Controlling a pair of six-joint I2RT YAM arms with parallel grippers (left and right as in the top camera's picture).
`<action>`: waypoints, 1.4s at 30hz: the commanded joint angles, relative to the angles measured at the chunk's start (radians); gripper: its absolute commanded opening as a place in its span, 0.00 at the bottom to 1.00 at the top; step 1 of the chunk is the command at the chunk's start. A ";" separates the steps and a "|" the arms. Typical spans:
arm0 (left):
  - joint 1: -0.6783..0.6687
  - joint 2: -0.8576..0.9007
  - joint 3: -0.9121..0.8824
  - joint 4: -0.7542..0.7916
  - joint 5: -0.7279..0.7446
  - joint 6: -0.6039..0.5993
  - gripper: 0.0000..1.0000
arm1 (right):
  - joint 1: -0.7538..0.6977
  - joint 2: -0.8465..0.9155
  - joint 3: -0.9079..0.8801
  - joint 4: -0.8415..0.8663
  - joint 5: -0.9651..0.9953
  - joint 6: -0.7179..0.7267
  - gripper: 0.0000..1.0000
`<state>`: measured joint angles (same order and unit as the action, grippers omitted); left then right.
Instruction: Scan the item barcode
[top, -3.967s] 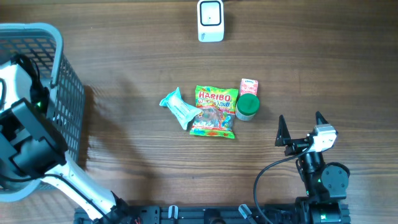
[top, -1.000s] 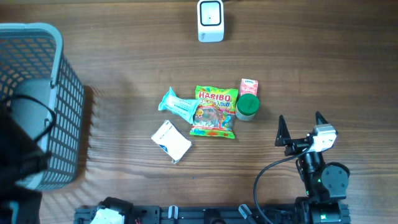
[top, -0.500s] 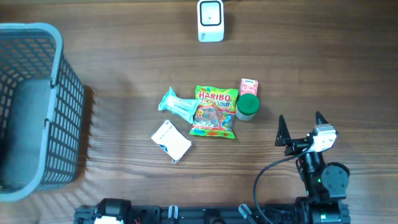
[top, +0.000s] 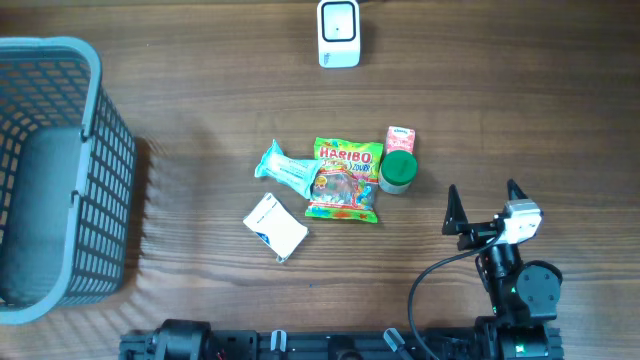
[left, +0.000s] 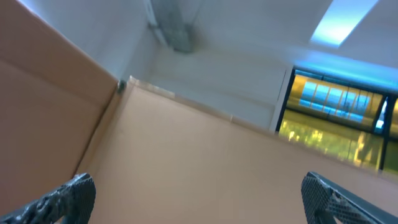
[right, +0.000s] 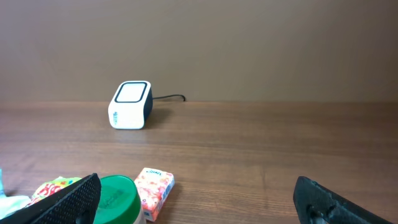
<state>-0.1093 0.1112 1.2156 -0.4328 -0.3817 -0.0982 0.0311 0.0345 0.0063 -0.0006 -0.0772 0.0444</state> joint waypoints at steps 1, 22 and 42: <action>0.057 -0.005 -0.117 0.042 0.031 0.012 1.00 | 0.000 -0.005 -0.001 0.003 -0.001 0.413 1.00; -0.010 -0.096 -0.157 0.253 -0.105 0.012 1.00 | 0.002 0.700 1.065 -0.873 -0.202 0.455 1.00; -0.099 -0.078 -0.967 0.331 0.097 -0.233 1.00 | 0.272 1.251 1.274 -1.138 0.162 0.585 0.99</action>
<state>-0.2031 0.0364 0.3691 -0.2077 -0.3141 -0.2409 0.2985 1.2850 1.2385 -1.0962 -0.0410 0.5694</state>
